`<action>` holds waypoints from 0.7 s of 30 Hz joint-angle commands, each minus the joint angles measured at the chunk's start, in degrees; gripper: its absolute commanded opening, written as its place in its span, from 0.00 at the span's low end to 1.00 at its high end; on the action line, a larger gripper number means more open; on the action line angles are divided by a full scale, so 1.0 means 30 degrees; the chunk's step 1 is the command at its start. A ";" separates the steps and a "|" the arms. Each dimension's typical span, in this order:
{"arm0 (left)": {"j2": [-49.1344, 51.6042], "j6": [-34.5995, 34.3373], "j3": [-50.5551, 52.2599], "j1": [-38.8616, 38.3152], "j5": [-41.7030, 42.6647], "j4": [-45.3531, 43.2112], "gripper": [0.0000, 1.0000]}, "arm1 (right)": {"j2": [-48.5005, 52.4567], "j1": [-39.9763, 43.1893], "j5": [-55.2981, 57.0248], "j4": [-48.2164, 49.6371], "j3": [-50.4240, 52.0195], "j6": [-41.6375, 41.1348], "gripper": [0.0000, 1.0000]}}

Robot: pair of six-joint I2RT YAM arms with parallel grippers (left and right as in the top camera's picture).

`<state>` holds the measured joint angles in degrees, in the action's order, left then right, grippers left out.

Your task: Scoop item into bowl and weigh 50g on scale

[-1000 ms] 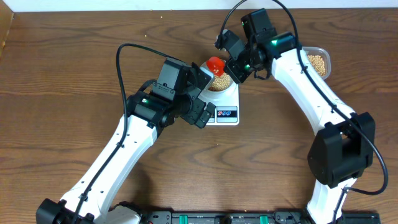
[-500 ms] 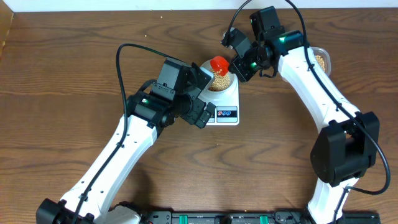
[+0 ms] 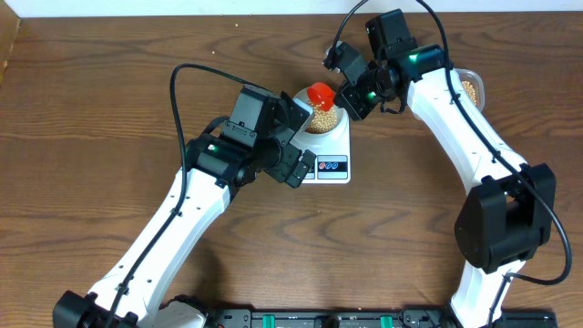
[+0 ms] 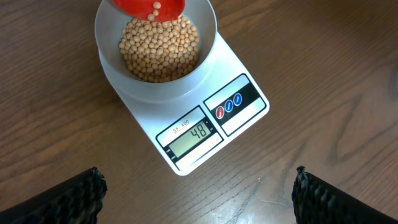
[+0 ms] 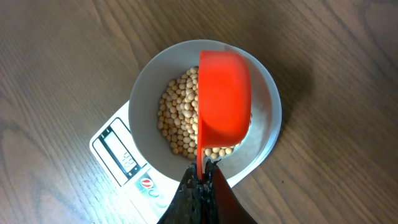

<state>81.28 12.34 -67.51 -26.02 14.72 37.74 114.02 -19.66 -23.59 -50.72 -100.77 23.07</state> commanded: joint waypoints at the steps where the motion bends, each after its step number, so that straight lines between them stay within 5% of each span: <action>1: 0.0146 0.0313 0.0000 0.0080 0.0087 0.0073 0.98 | -0.0437 0.0044 -0.0240 -0.0015 -0.0270 0.0925 0.01; 21: 0.0146 0.0313 0.0000 0.0080 0.0087 0.0073 0.98 | -0.0437 0.0000 -0.0102 -0.0022 -0.0270 0.1821 0.01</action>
<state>81.28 12.34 -67.51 -26.02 14.72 37.74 114.02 -19.66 -23.57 -50.72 -100.77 26.87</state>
